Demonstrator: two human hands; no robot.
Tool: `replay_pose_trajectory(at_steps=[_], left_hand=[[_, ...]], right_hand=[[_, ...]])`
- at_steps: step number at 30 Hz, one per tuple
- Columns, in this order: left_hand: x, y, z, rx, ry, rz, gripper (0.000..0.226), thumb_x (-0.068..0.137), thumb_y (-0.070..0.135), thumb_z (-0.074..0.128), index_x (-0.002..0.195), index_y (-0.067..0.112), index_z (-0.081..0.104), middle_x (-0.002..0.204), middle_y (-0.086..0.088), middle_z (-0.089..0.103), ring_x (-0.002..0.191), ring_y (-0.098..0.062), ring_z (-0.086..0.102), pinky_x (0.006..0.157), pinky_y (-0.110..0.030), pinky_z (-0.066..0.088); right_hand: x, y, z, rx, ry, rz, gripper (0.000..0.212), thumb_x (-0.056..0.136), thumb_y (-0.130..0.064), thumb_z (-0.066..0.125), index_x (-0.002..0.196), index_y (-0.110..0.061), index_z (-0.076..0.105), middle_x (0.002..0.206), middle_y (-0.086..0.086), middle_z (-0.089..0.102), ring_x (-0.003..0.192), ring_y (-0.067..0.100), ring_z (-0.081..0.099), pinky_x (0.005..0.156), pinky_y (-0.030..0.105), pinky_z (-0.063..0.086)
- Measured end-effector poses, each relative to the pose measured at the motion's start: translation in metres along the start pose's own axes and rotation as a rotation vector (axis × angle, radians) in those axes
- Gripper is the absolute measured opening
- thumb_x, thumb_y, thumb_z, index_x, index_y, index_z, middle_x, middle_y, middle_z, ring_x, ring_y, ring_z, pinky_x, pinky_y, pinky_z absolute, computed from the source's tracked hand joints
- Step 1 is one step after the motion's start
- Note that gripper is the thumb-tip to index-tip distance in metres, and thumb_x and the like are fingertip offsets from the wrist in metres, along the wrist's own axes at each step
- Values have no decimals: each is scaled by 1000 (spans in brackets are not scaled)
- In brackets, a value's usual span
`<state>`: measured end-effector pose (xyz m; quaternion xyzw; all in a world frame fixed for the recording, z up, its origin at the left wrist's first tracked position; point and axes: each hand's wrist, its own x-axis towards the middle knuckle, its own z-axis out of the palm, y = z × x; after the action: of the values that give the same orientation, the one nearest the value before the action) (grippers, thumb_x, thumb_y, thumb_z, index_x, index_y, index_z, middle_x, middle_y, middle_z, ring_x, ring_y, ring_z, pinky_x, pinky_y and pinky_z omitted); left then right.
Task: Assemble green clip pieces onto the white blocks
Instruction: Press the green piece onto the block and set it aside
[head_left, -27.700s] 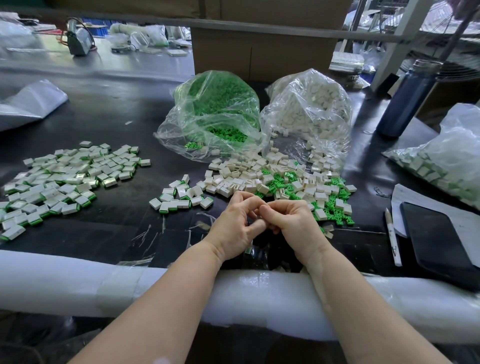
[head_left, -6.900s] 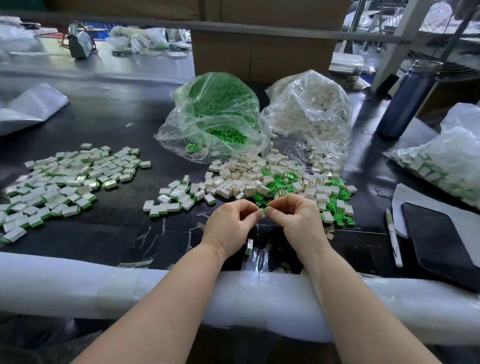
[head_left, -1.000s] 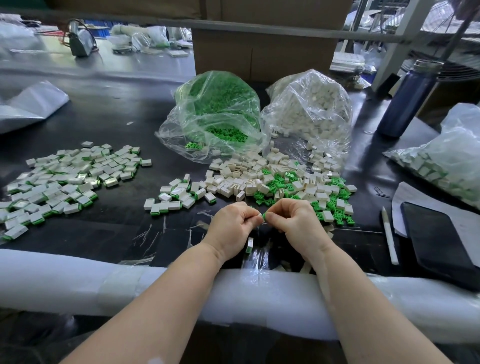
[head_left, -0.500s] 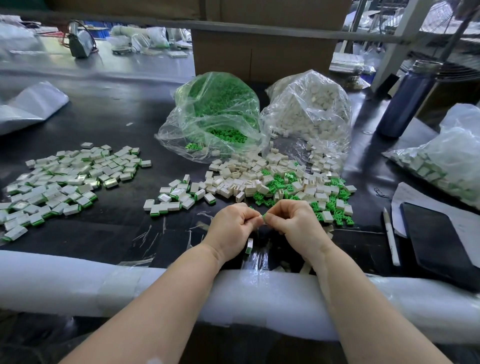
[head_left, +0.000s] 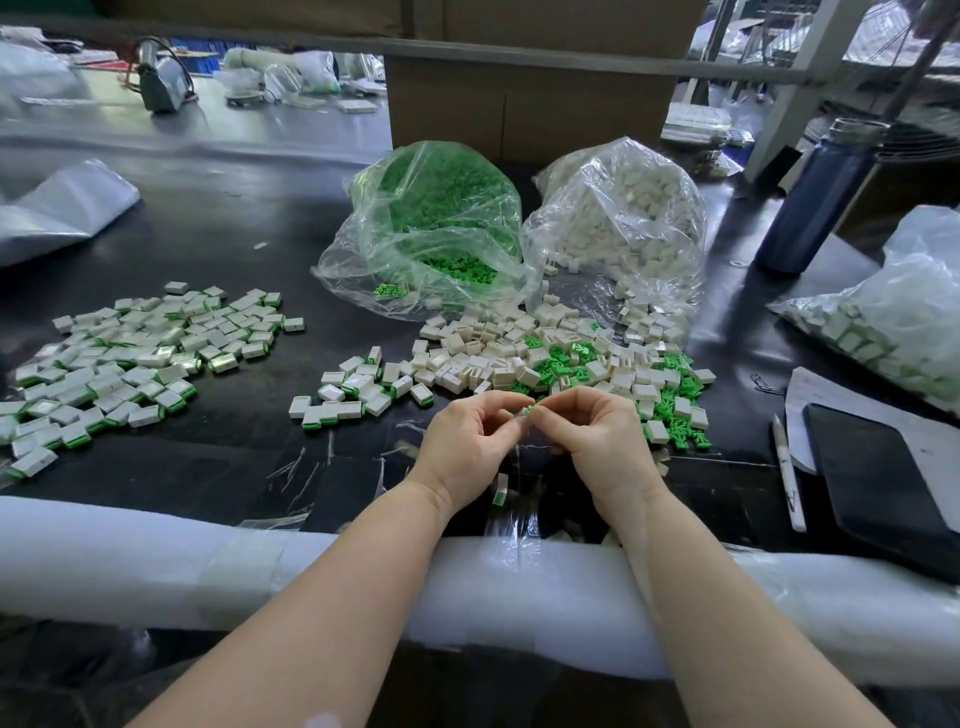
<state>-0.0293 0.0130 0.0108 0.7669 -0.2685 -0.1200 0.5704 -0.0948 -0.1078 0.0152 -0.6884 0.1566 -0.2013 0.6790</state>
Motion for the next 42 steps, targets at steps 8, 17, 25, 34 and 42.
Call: replay_pose_trajectory(at_steps=[8,17,25,34,42], left_hand=[[0,0,-1,49,18,-14,14,83,11,62,79,24,66,69,0,61,68,-16,55,76,-39,51],[0,4,-3,-40,-3,36,20,86,7,62,81,27,63,102,2,48,79,-10,50,75,-12,47],[-1,4,-3,-48,-73,43,9,85,13,65,91,20,66,112,1,42,81,-6,49,77,-11,46],[-1,1,-2,24,-147,108,33,85,2,56,81,35,56,104,8,38,83,-10,47,79,-10,42],[-2,2,-1,65,-177,121,29,85,0,54,81,29,54,106,2,37,77,-8,45,75,-8,42]], right_hand=[[-1,0,0,-67,-82,-50,16,77,0,71,67,-13,68,58,-2,66,53,6,61,48,15,46],[1,1,3,-68,-113,2,14,93,-18,55,97,-11,66,85,7,69,78,16,65,61,17,48],[-1,-3,1,-43,-207,8,13,89,-13,59,88,-8,71,72,9,66,67,14,59,57,14,45],[-2,-4,-2,84,-199,85,10,84,-5,63,85,-1,72,79,23,66,66,24,63,63,26,54],[-2,-3,-4,88,-196,110,9,81,-5,66,81,1,72,69,18,68,59,21,64,57,26,54]])
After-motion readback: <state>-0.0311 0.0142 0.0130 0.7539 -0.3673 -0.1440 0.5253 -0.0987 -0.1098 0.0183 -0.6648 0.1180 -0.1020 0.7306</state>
